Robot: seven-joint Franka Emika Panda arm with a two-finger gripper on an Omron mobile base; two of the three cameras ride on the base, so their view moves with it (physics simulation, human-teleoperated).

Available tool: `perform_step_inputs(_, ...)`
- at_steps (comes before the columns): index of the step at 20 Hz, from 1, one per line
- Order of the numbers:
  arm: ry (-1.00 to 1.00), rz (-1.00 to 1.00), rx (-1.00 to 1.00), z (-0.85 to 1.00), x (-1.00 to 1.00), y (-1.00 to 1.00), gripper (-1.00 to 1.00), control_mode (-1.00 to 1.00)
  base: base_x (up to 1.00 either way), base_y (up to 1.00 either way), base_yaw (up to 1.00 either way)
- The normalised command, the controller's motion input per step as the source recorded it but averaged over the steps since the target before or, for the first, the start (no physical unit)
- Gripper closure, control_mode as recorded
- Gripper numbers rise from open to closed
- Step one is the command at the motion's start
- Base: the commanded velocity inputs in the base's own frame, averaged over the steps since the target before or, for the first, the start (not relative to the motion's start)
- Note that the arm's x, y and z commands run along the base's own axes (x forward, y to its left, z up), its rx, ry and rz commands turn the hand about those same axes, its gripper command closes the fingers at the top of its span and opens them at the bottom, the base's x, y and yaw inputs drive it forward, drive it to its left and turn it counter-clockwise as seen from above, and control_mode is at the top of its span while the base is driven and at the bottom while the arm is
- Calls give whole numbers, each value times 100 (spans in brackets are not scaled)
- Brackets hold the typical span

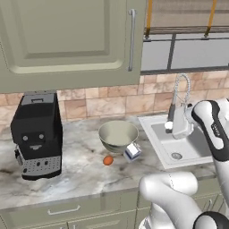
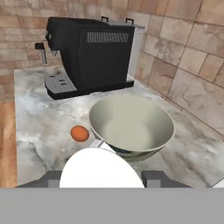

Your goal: Gather the eggs and milk located in the vicinity of the sink area and place them right next to the bowl.

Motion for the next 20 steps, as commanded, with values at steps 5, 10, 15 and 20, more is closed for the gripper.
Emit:
perform_step_inputs(5, 0, 0, 0, -20, 11, 3, 100, -100, 0, 0, 0)
perform_step_inputs(10, 0, 0, -2, -21, 13, 8, 100, -100, 0, 0, 0)
perform_step_inputs(15, 3, 0, -5, -24, 13, 1, 100, -100, 0, 0, 0)
perform_step_inputs(20, 5, 0, -3, -25, 13, 0, 100, -100, 0, 0, 0)
